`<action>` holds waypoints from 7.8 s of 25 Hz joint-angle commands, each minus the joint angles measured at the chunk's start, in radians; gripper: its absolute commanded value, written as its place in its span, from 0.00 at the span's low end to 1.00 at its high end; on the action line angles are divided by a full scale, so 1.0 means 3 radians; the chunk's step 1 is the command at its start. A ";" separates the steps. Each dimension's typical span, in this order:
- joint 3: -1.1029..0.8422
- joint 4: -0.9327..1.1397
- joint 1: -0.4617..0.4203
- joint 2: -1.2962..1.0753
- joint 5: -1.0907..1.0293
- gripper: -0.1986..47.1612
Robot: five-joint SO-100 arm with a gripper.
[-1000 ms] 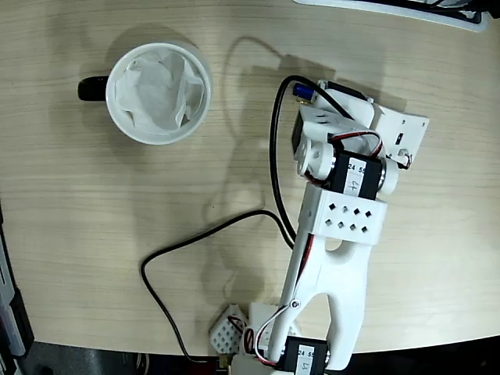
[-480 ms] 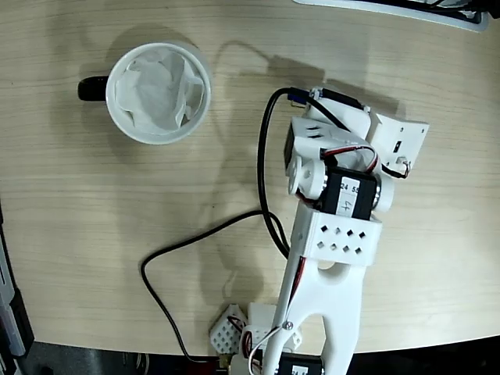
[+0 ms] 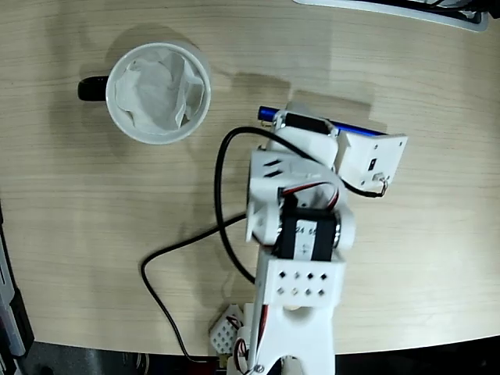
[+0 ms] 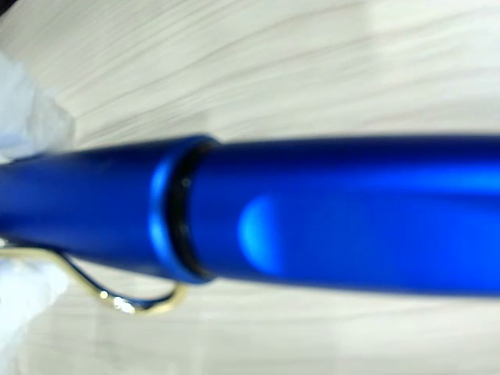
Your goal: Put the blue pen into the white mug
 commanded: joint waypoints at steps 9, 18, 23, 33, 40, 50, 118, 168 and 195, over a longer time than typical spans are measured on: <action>0.0205 0.0291 -0.0215 0.0915 0.0256 0.01; 0.0010 0.0394 -0.0266 0.1273 0.0353 0.01; 0.0026 0.0112 -0.0368 0.1488 0.0383 0.01; 0.0373 -0.0629 -0.0695 0.2020 0.0430 0.01; 0.0885 -0.1283 -0.0982 0.2465 0.0460 0.01; 0.1283 -0.2148 -0.1033 0.2797 0.1120 0.00; 0.2454 -0.4178 -0.1871 0.2511 0.3400 0.44; 0.5277 -0.0291 -0.0409 0.6663 -0.3446 0.00; 0.5031 0.0271 -0.0261 0.7082 -0.1473 0.00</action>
